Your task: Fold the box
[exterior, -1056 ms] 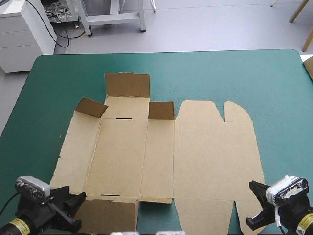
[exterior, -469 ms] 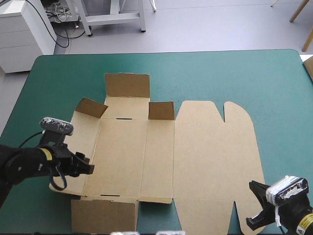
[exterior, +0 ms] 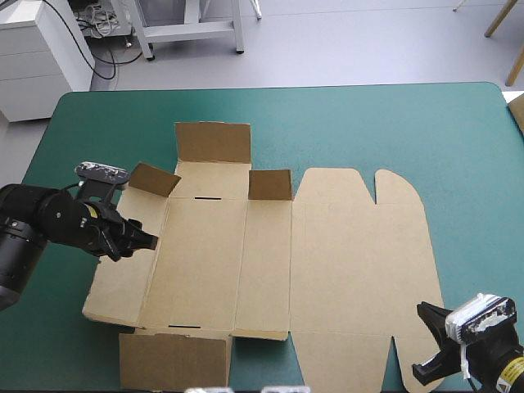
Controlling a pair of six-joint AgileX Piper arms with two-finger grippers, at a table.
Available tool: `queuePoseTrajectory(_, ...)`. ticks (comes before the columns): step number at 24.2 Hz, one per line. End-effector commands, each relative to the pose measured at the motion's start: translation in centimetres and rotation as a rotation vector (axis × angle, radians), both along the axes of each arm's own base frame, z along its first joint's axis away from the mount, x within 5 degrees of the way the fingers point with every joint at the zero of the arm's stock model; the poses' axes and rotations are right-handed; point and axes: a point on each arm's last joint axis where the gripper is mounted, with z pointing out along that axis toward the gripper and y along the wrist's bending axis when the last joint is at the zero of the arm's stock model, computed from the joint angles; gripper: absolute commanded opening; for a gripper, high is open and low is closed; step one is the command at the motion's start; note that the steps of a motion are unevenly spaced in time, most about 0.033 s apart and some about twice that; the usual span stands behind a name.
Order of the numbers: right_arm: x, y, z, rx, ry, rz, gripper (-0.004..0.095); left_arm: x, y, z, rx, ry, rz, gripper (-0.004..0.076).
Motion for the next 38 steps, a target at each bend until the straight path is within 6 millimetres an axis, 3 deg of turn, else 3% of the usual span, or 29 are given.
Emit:
queuePoseTrajectory(1, 0.3, 0.1, 1.3, 0.040, -0.079, -0.003, -0.0021, 0.3, 1.7, 0.9, -0.047, -0.003, 0.004, 0.0387)
queuePoseTrajectory(8, 0.3, 0.1, 1.2, 0.038, -0.080, -0.003, -0.0021, 2.1, 7.1, -0.2, -0.127, 0.009, 0.109, 0.0386)
queuePoseTrajectory(11, 0.3, 0.1, 1.2, 0.037, -0.081, -0.004, -0.0021, 3.3, 10.2, -1.7, -0.162, 0.055, 0.204, 0.0386)
queuePoseTrajectory(13, 0.3, 0.1, 1.2, 0.037, -0.081, -0.004, -0.0021, 4.0, 10.9, -3.0, -0.193, 0.093, 0.191, 0.0386)
queuePoseTrajectory(18, 0.3, 0.1, 1.2, 0.037, -0.081, -0.004, -0.0021, 4.9, 11.0, -7.3, -0.259, 0.236, 0.169, 0.0386)
queuePoseTrajectory(23, 0.3, 0.1, 1.2, 0.037, -0.081, -0.004, -0.0021, 4.5, 10.6, -12.1, -0.340, 0.424, 0.168, 0.0386)
queuePoseTrajectory(27, 0.3, 0.1, 1.2, 0.030, -0.085, -0.007, -0.0021, 4.2, 9.0, -13.4, -0.509, 0.440, 0.169, 0.0386)
queuePoseTrajectory(32, 0.4, 0.1, 1.2, 0.022, -0.092, -0.010, -0.0021, 3.9, 8.3, -13.9, -0.453, 0.480, 0.120, 0.0380)
queuePoseTrajectory(35, 0.4, 0.1, 1.2, 0.023, -0.097, -0.009, -0.0021, 3.9, 8.2, -13.9, -0.451, 0.479, 0.114, 0.0284)
queuePoseTrajectory(38, 0.4, 0.1, 1.2, 0.023, -0.097, -0.009, -0.0021, 3.9, 8.3, -13.9, -0.443, 0.467, 0.078, 0.0059)
